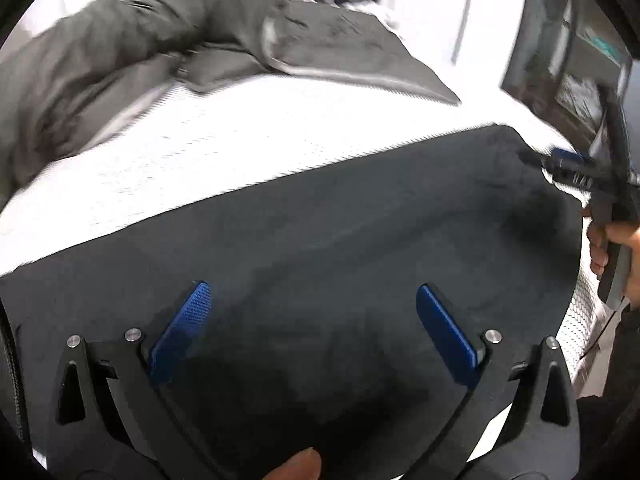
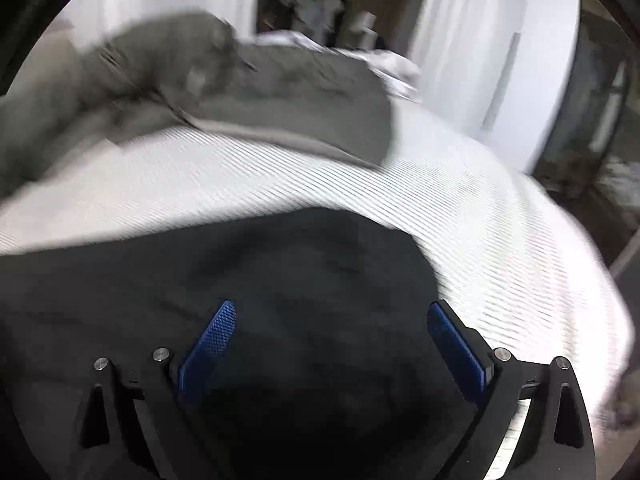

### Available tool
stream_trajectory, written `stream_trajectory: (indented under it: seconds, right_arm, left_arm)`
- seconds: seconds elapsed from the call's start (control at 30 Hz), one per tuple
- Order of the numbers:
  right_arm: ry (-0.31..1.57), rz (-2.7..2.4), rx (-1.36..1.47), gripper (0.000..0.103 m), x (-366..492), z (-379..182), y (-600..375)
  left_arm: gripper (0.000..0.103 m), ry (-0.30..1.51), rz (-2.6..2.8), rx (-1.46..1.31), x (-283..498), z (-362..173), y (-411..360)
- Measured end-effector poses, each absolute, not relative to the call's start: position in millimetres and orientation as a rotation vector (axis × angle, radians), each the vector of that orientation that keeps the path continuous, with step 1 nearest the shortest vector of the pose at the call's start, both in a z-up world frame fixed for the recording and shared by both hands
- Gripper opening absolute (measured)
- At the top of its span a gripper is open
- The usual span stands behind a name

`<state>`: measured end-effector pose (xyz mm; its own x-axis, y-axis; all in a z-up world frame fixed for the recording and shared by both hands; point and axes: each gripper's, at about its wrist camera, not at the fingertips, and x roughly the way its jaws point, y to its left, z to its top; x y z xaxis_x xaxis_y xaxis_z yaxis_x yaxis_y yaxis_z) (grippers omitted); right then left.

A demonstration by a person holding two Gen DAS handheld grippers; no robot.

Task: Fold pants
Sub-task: 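Grasp the pants edge with both grippers and pull it taut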

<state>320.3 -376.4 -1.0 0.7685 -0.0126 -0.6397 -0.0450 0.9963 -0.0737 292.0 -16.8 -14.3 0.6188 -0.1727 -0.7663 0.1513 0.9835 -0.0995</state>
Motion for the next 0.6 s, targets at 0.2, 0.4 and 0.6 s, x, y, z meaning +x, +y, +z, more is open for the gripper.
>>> stream_trajectory:
  seconds: [0.2,0.4,0.6]
  right_arm:
    - [0.889,0.267,-0.23,0.098,355,-51,-298]
    - [0.885,0.018,-0.333,0.1,370,-73,-331]
    - [0.847,-0.211,-0.153,0.101,373,-67,-408]
  left_arm:
    - [0.103,1.061,-0.129,-0.009,346,-63,-35]
    - [0.103,1.026,-0.054,-0.036,345,-58,-12]
    - [0.103,1.021,0.04,-0.098,341,-55,12]
